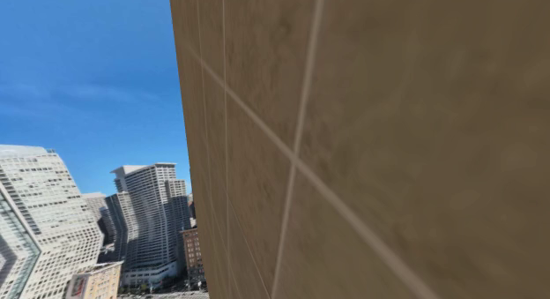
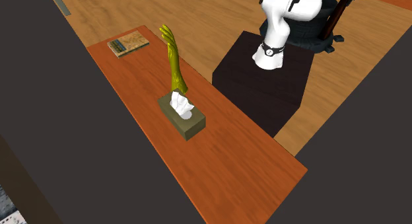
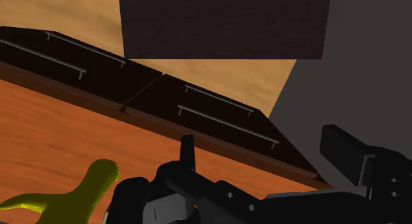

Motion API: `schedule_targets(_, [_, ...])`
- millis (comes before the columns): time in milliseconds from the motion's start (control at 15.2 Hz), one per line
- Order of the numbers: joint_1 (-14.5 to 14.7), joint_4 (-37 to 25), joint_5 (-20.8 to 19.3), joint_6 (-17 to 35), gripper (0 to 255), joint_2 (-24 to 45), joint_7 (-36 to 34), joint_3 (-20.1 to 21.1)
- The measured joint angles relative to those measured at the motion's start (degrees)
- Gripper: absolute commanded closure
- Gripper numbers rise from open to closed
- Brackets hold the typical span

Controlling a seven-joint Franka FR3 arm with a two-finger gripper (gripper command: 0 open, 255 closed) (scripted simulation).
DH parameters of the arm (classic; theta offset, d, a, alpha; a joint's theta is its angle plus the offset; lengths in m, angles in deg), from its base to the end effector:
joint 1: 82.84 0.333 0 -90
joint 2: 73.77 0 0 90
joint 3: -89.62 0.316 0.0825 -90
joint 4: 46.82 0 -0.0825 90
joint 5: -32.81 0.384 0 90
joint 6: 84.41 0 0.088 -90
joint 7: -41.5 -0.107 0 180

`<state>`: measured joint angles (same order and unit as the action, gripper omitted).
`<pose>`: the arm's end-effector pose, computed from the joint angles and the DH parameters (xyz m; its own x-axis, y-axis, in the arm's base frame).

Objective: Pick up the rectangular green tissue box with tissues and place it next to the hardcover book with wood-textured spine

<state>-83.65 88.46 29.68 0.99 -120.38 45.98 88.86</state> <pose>0.2905 -0.0154 0.5897 0.9969 0.0511 -0.0603 0.0535 -0.9977 0.0404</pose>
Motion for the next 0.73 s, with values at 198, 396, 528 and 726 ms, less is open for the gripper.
schedule_targets(198, [-0.6, 0.7, 0.7, 2.8, 0, 1.4, -1.6, -0.1])
schedule_targets(396, [-1.8, 2.1, 2.1, 9.7, 0, 5.1, -5.1, -0.4])
schedule_targets(528, [-2.6, 2.5, 3.2, 13.8, 0, 7.4, -7.4, -0.6])
schedule_targets(726, [-3.6, 3.0, 4.9, 21.0, 0, 12.1, -11.0, -0.8])
